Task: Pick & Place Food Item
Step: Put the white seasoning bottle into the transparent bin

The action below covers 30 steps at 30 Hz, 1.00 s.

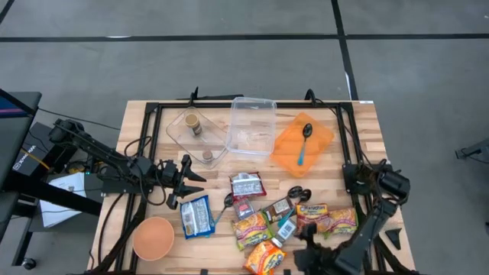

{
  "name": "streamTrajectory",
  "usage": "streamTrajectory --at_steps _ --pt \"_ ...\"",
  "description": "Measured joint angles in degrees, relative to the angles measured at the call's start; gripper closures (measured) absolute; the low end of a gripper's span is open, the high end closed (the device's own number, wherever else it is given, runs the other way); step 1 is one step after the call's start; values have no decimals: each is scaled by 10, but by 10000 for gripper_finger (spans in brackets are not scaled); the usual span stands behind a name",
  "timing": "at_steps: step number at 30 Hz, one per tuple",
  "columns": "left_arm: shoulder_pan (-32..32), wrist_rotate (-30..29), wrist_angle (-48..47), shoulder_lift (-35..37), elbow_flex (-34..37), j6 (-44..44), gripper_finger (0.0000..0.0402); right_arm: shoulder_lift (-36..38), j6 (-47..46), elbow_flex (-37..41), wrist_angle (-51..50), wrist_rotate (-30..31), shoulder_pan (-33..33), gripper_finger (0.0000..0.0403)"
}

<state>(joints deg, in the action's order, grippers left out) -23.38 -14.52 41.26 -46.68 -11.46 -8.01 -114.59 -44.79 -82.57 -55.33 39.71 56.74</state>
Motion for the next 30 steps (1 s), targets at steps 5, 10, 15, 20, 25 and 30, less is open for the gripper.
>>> streamTrajectory --at_steps 5,10,15,20,25,30 --pt "0 0 -10 0 0 0 266 0 116 -1 -16 -137 -70 117" --pt "0 0 -18 0 0 0 266 0 227 -1 -14 -205 -118 117" --pt "0 0 -19 0 0 -5 266 0 307 1 -4 -223 -137 117" --pt "0 0 -30 0 0 -15 266 0 330 5 7 -244 -153 117" --pt "0 0 -30 0 0 -19 266 0 333 6 28 -252 -162 117" --pt "0 0 -30 0 0 -25 266 0 333 43 73 -295 -170 117"
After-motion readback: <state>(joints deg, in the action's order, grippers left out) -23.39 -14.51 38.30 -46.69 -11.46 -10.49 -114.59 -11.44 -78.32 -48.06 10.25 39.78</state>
